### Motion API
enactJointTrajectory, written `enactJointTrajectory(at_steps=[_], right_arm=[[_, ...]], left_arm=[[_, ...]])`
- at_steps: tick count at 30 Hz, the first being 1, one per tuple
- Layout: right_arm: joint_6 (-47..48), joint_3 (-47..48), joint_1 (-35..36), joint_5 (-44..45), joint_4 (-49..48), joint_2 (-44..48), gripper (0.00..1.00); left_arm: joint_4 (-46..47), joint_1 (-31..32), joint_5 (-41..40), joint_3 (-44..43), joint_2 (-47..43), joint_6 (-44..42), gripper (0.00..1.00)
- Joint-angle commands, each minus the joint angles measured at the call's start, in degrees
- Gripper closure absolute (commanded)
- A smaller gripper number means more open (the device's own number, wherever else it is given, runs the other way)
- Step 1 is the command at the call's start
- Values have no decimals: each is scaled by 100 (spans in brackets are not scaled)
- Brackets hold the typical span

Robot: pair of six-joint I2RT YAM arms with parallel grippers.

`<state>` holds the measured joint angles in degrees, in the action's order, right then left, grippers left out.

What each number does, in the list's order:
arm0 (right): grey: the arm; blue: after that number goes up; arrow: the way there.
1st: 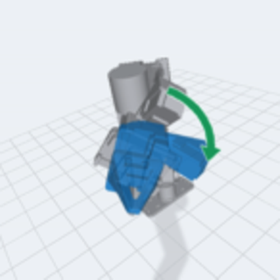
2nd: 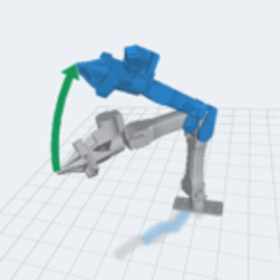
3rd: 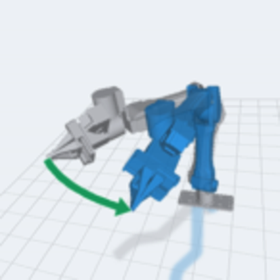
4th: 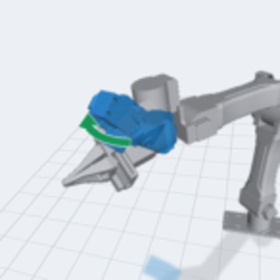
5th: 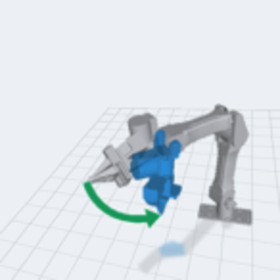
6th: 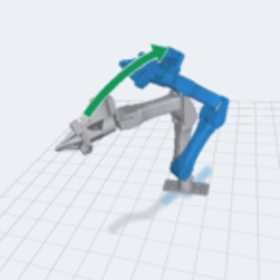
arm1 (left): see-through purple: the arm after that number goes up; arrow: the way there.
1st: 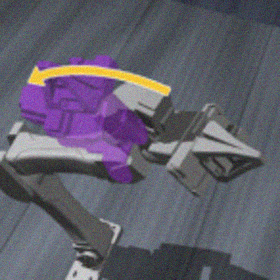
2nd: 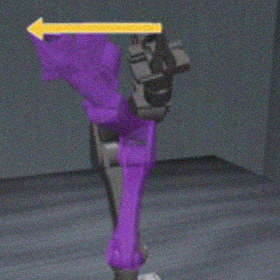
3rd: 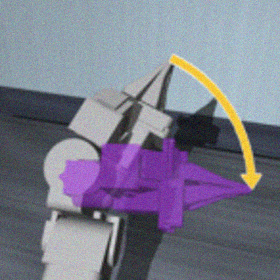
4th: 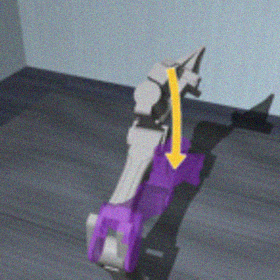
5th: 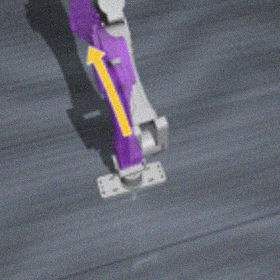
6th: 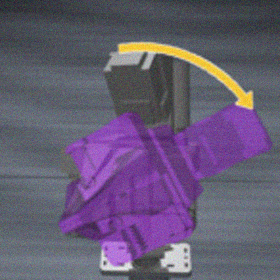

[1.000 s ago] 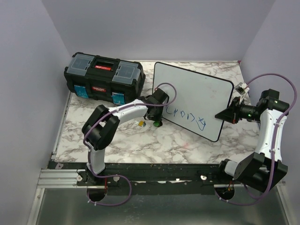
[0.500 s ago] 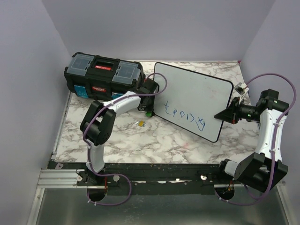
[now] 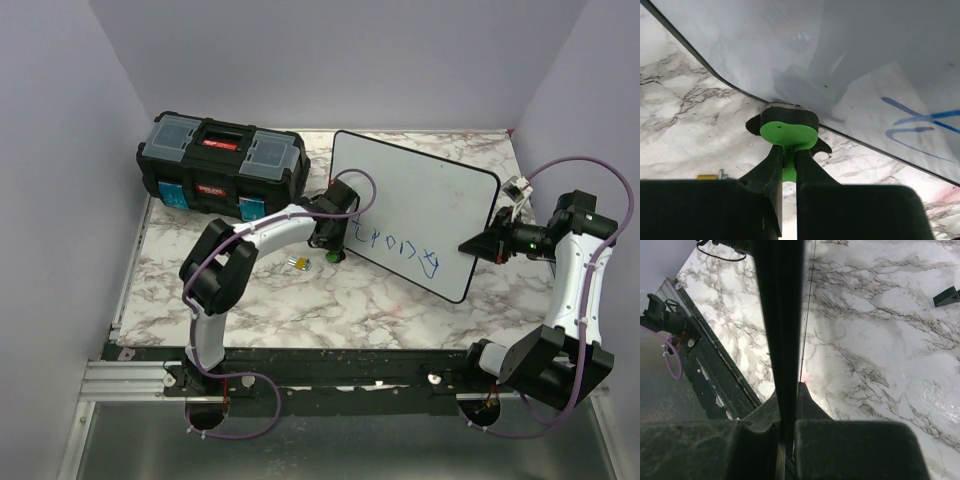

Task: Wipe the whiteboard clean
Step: Erase the whiteboard at the center of the board.

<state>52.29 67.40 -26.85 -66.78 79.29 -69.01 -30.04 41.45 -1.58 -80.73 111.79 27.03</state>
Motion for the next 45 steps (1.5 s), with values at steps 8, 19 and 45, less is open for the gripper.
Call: enactJointTrajectory(at_steps=[8, 19, 45], right_arm=[[27, 54, 101, -1003, 203, 80, 99], [46, 37, 101, -994, 204, 90, 99], [27, 54, 100, -1003, 201, 125, 99]], left_arm=[[463, -10, 583, 526, -300, 137, 100], [325, -776, 616, 465, -278, -301, 100], [444, -274, 912, 710, -111, -52, 100]])
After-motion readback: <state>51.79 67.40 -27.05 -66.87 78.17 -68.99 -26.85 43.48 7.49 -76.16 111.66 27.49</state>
